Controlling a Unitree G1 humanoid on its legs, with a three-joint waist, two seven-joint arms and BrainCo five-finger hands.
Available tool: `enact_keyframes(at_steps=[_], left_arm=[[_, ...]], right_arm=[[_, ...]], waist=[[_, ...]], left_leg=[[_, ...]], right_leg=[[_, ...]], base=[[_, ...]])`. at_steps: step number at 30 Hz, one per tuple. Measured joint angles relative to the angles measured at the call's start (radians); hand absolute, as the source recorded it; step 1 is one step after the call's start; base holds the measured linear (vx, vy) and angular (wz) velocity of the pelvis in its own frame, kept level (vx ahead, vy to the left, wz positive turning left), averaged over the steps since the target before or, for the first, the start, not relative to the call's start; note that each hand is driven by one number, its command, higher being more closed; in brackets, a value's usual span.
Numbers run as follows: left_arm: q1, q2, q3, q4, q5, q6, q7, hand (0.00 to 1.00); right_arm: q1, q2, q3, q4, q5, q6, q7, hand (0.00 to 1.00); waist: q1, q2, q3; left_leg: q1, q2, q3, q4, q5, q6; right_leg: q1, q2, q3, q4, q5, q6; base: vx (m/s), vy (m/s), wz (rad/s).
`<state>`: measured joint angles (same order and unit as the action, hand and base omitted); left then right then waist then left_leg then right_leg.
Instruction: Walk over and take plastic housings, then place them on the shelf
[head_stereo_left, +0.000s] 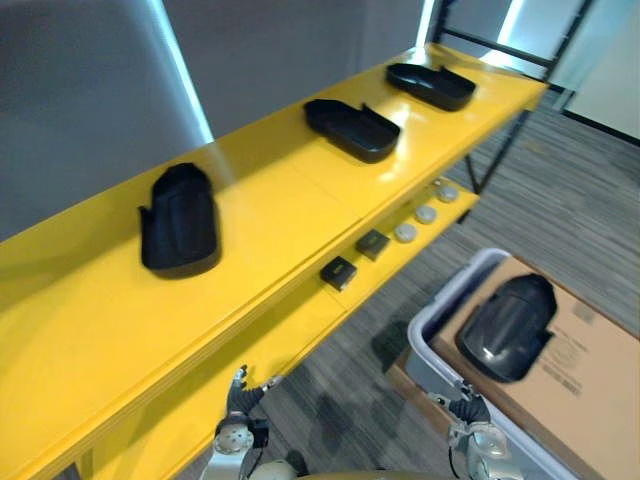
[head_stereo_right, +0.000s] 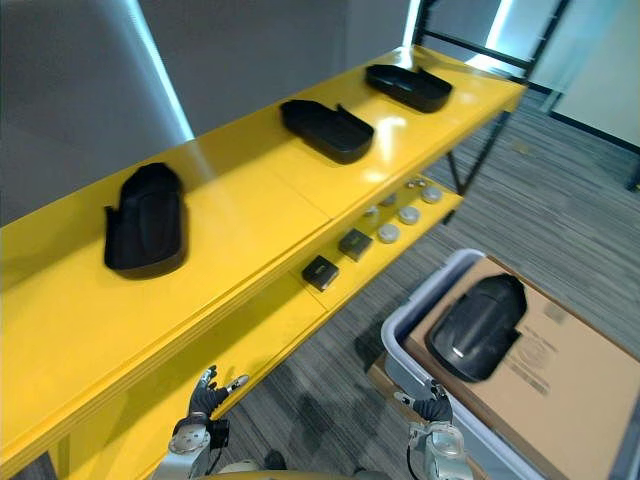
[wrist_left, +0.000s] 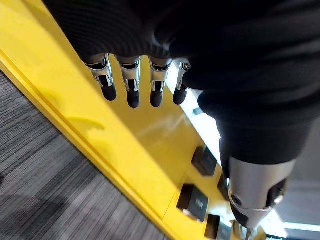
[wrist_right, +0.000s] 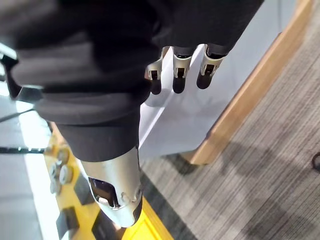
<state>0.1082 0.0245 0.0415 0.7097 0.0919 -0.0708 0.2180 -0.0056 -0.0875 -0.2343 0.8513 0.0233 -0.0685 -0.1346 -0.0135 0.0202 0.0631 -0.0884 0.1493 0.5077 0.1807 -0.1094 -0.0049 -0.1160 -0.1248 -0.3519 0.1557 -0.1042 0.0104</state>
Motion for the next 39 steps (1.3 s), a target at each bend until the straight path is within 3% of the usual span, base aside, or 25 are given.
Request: enact_keyframes(at_steps=[2,3,4,7,9,10,13,15,16,18,20,24,28,34,39], left_arm=[[0.000,0.003,0.001,-0.005,-0.001,0.003,0.000,0.00],[-0.001,0.018,0.010,-0.003,-0.002,0.004,0.001,0.00],[-0.001,0.020,0.011,-0.002,-0.002,0.004,0.001,0.00],[0.011,0.015,0.009,0.002,-0.003,0.007,0.001,0.00],[0.009,0.012,0.009,0.011,-0.003,0.009,0.001,0.00],[0.003,0.010,0.009,0.011,-0.004,0.008,0.001,0.00],[0.001,0.006,0.010,0.012,-0.013,0.009,0.001,0.00],[0.002,-0.008,0.010,0.019,-0.022,0.011,0.001,0.00],[0.008,-0.013,0.010,0.019,-0.023,0.014,0.001,0.00],[0.009,-0.014,0.011,0.017,-0.034,0.019,0.000,0.00],[0.008,-0.027,0.044,0.004,-0.042,0.020,0.001,0.00],[0.006,-0.029,0.089,-0.040,-0.044,0.022,0.002,0.00],[-0.007,-0.036,0.088,-0.053,-0.042,0.022,0.000,0.00],[-0.020,-0.033,0.087,-0.033,-0.041,0.023,0.000,0.00],[-0.018,-0.041,0.084,-0.001,-0.041,0.025,0.000,0.00]], right_arm=[[-0.009,-0.001,0.007,-0.001,0.004,0.000,-0.010,0.00],[-0.009,0.000,0.018,-0.001,0.003,0.000,-0.016,0.00],[-0.006,-0.001,0.018,-0.003,0.003,0.000,-0.017,0.00],[-0.002,-0.008,0.017,-0.006,0.005,0.002,-0.020,0.00],[0.010,-0.008,0.017,-0.015,0.008,0.001,-0.030,0.00],[0.011,-0.006,0.016,-0.016,0.017,0.000,-0.040,0.00],[0.010,0.005,0.017,-0.016,0.047,-0.003,-0.042,0.00],[0.010,0.005,0.015,-0.015,0.058,-0.003,-0.043,0.00],[0.010,0.002,0.013,-0.016,0.061,-0.004,-0.046,0.00],[0.010,0.006,0.008,-0.021,0.067,-0.003,-0.047,0.00],[0.033,0.031,0.011,-0.089,0.067,-0.003,-0.062,0.00],[0.032,0.059,0.043,-0.133,0.084,-0.004,-0.062,0.00],[0.036,0.063,0.049,-0.139,0.084,-0.003,-0.060,0.00],[0.083,0.064,0.034,-0.137,0.086,-0.003,-0.058,0.00],[0.107,0.063,-0.004,-0.127,0.088,-0.003,-0.059,0.00]], waist=[[-0.008,0.009,0.013],[0.000,0.011,0.021],[-0.004,0.015,0.026],[-0.004,0.028,0.033],[-0.016,0.033,0.039],[-0.024,0.024,0.054],[-0.023,0.004,0.076],[-0.009,0.004,0.099],[0.002,0.010,0.105],[0.008,0.027,0.115],[0.028,0.038,0.117],[0.029,0.037,0.118],[0.030,0.029,0.113],[0.033,-0.016,0.079],[0.033,0.002,0.055]], left_leg=[[0.022,0.018,0.072,0.006,-0.003,-0.007],[0.034,0.022,0.079,0.014,-0.010,-0.018],[0.035,0.026,0.057,0.009,-0.011,-0.020],[0.074,0.056,0.024,-0.028,0.003,-0.049],[0.086,0.078,0.026,-0.015,0.004,-0.078],[0.085,0.090,0.014,0.012,-0.003,-0.087],[0.031,0.089,-0.185,0.110,-0.005,-0.087],[0.002,-0.008,-0.446,0.131,-0.084,-0.117],[-0.006,-0.056,-0.512,0.117,-0.085,-0.120],[-0.014,-0.098,-0.551,0.076,-0.084,-0.114],[0.018,-0.114,-0.510,0.045,-0.103,-0.051],[0.023,-0.114,-0.437,0.139,-0.125,-0.007],[0.049,-0.106,-0.424,0.173,-0.167,0.006],[0.060,-0.127,-0.425,0.168,-0.168,0.007],[0.086,-0.138,-0.426,0.169,-0.167,0.008]], right_leg=[[-0.010,-0.094,-0.246,0.072,-0.004,-0.023],[-0.010,-0.086,-0.256,0.064,0.022,0.016],[-0.005,-0.068,-0.236,0.044,0.034,0.018],[0.001,0.013,-0.138,-0.044,0.068,0.000],[-0.008,0.031,-0.122,-0.033,0.059,-0.012],[-0.014,0.038,-0.105,-0.015,0.050,-0.021],[-0.028,0.053,-0.044,-0.010,0.048,-0.027],[-0.029,0.050,0.031,-0.016,0.064,-0.038],[-0.026,0.051,0.061,-0.020,0.067,-0.036],[-0.015,0.052,0.092,-0.018,0.071,-0.029],[-0.022,0.054,0.135,0.012,0.064,0.002],[0.005,0.053,0.179,0.003,0.082,0.016],[0.035,0.057,0.188,-0.001,0.076,0.028],[0.078,0.043,0.184,-0.062,0.085,0.050],[0.129,0.036,0.179,-0.113,0.100,0.063]], base=[[-0.14,-0.036,-1.29],[-0.11,-0.082,-1.18],[-0.08,-0.165,-1.03],[-0.03,-0.146,-0.94],[-0.04,-0.105,-0.56],[-0.06,-0.076,-0.39],[-0.02,-0.067,-0.48],[0.01,0.060,-0.74],[0.02,0.120,-0.73],[0.05,0.143,-0.56],[0.09,0.160,-0.62],[0.14,0.142,-0.42],[0.11,0.104,-0.20],[0.06,0.053,0.04],[0.03,0.029,0.02]])
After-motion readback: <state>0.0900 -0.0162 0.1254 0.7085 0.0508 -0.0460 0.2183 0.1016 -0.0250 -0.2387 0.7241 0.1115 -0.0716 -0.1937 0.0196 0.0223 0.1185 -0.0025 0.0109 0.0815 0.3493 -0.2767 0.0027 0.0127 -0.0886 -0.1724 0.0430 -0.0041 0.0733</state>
